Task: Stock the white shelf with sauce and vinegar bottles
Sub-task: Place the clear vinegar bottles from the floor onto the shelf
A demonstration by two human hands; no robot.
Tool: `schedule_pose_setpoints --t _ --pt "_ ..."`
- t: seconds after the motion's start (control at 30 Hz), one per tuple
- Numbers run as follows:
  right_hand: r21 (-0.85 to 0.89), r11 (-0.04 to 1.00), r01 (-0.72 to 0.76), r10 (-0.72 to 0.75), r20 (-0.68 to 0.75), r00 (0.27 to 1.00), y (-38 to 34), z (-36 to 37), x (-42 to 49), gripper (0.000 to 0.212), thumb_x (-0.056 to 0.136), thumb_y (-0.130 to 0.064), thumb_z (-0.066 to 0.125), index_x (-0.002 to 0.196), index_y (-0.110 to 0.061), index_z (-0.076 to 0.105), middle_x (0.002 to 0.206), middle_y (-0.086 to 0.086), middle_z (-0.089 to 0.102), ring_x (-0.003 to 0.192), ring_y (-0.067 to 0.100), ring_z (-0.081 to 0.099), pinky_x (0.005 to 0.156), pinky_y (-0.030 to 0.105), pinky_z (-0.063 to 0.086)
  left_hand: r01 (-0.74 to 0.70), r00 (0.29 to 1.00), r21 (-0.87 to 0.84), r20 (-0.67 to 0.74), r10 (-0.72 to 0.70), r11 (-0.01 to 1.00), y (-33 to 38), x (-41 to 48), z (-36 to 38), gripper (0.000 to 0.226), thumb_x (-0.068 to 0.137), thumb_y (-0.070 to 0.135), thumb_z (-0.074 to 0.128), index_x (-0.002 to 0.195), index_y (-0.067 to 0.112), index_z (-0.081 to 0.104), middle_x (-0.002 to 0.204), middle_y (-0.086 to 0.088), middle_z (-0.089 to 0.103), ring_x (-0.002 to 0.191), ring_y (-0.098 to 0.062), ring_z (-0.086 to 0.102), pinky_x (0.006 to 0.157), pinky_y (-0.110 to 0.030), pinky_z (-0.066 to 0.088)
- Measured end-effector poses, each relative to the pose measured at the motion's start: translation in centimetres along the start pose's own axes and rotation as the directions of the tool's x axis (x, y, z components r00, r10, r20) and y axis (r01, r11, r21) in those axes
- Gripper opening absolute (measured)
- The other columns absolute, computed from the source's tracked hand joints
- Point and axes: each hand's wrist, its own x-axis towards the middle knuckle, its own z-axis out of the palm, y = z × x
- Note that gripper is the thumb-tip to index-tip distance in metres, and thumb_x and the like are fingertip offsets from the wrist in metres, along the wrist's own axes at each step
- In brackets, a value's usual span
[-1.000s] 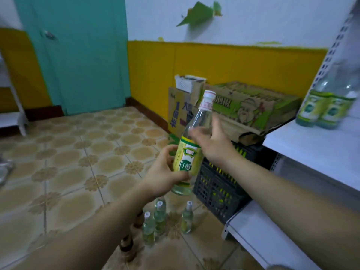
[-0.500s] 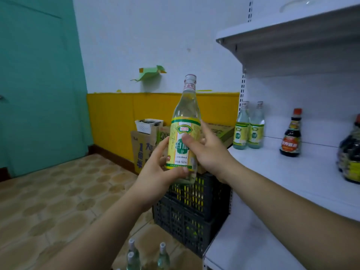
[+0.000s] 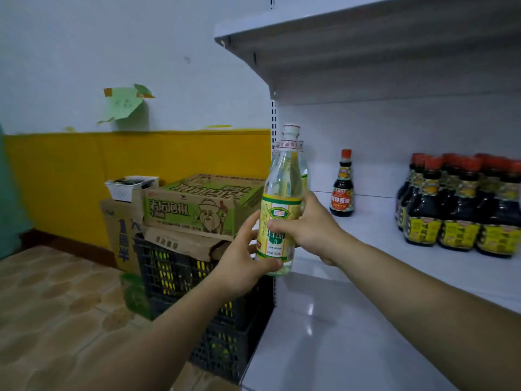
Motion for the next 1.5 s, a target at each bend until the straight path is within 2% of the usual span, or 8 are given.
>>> schedule_pose_setpoints --t 0.1,0.2,0.4,0.57,0.77,0.97,1.17,1.5 --pt "-0.029 0.999 -0.013 0.011 -0.078 0.997 1.7 -1.0 2.6 0.065 0.069 -0.021 0.084 0.121 -0.022 0.044 0.105 -0.003 0.066 0.096 0.017 0.066 0.086 0.047 0.056 0.028 0.997 0.036 0.076 -0.031 0.999 -1.2 3.6 0.9 0.095 0.080 -0.002 0.070 0.146 0.041 0.019 0.131 0.007 0.054 0.115 -0.009 0.056 0.085 -0.020 0.049" --pt "-0.081 0.997 -0.018 0.009 -0.117 0.993 3.9 -1.8 5.2 0.062 0.072 -0.020 0.083 0.116 -0.026 0.040 0.108 -0.003 0.065 0.099 0.018 0.065 0.087 0.046 0.056 0.083 0.980 0.244 0.154 -0.123 0.966 -2.9 7.1 0.7 0.092 0.085 0.017 0.070 0.151 0.035 0.008 0.150 0.006 0.035 0.138 -0.014 0.033 0.101 -0.029 0.035" --pt "-0.112 0.993 -0.048 0.028 -0.170 0.985 7.7 -2.3 10.0 0.063 0.076 -0.017 0.081 0.123 -0.024 0.039 0.110 -0.005 0.061 0.104 0.019 0.062 0.092 0.043 0.053 0.054 0.950 0.764 0.159 -0.269 0.643 -7.3 12.8 -0.5 0.074 0.090 0.053 0.053 0.151 0.026 0.021 0.160 0.002 0.014 0.147 -0.016 0.012 0.118 -0.036 0.015" --pt "-0.107 0.993 -0.049 0.028 -0.189 0.982 9.6 -2.3 13.6 0.066 0.078 -0.019 0.079 0.130 -0.021 0.040 0.113 -0.005 0.062 0.103 0.017 0.061 0.090 0.038 0.051 0.052 0.913 0.894 0.139 -0.384 0.446 -9.5 16.0 -0.8 0.071 0.091 0.067 0.031 0.150 0.031 0.019 0.161 0.001 0.008 0.148 -0.019 0.005 0.118 -0.051 0.005" --pt "-0.135 0.990 -0.028 0.005 -0.169 0.986 11.8 -2.2 17.6 0.066 0.084 -0.020 0.074 0.137 -0.021 0.035 0.123 -0.002 0.061 0.105 0.017 0.060 0.092 0.037 0.050 -0.007 0.915 0.892 0.188 -0.357 0.452 -10.9 16.5 -0.6 0.071 0.092 0.067 0.026 0.151 0.030 0.016 0.161 0.004 0.006 0.148 -0.016 0.002 0.118 -0.047 0.003" --pt "-0.122 0.992 -0.032 0.005 -0.215 0.977 13.2 -1.9 20.7 0.057 0.089 -0.016 0.068 0.136 -0.019 0.035 0.120 -0.003 0.059 0.098 0.012 0.055 0.083 0.027 0.042 -0.015 0.921 0.884 0.194 -0.337 0.468 -11.0 16.4 -0.7 0.071 0.091 0.067 0.029 0.150 0.031 0.019 0.160 0.004 0.009 0.147 -0.014 0.006 0.119 -0.043 0.009" --pt "-0.121 0.992 -0.029 0.000 -0.233 0.973 14.4 -1.8 23.0 0.056 0.090 -0.017 0.067 0.137 -0.018 0.035 0.123 -0.002 0.059 0.100 0.013 0.054 0.085 0.028 0.042 -0.025 0.931 0.880 0.194 -0.310 0.475 -11.0 16.3 -0.8 0.070 0.090 0.067 0.030 0.149 0.031 0.023 0.158 0.006 0.018 0.145 -0.012 0.014 0.117 -0.040 0.015" --pt "-0.144 0.989 -0.034 -0.008 -0.282 0.959 15.8 -1.3 25.7 0.057 0.090 -0.020 0.067 0.137 -0.019 0.036 0.125 0.000 0.060 0.099 0.014 0.056 0.085 0.029 0.043 -0.005 0.927 0.879 0.183 -0.326 0.477 -11.1 16.4 -0.8 0.071 0.088 0.070 0.029 0.149 0.035 0.020 0.159 0.008 0.012 0.147 -0.012 0.009 0.118 -0.039 0.012"
